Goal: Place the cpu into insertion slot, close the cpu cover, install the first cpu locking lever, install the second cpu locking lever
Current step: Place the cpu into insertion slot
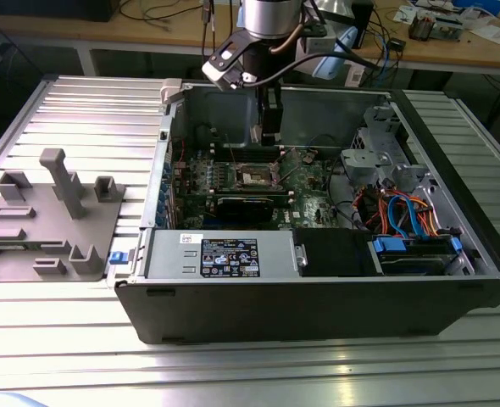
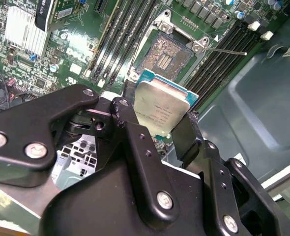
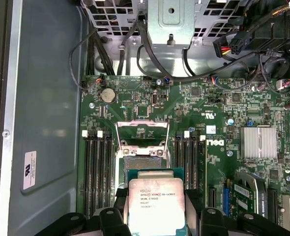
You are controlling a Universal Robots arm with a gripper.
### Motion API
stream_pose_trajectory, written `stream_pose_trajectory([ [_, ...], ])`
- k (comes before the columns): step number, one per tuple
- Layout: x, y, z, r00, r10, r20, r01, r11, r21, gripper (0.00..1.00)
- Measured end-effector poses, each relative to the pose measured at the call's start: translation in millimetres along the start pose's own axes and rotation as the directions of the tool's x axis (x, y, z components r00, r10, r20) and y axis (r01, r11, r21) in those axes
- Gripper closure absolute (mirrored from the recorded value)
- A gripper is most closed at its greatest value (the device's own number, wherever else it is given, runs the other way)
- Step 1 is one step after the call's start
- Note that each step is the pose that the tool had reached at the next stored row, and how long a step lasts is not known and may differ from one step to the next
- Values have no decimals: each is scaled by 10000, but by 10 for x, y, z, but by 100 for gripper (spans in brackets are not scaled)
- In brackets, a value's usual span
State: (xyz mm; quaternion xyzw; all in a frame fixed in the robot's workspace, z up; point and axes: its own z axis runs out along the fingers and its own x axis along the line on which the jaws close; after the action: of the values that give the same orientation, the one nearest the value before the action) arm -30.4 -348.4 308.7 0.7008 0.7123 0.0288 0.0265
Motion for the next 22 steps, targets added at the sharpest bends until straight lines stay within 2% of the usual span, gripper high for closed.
stream_pose_trajectory([
  [22,0,-7,50,10000,0,0,0,10000,0,46],
])
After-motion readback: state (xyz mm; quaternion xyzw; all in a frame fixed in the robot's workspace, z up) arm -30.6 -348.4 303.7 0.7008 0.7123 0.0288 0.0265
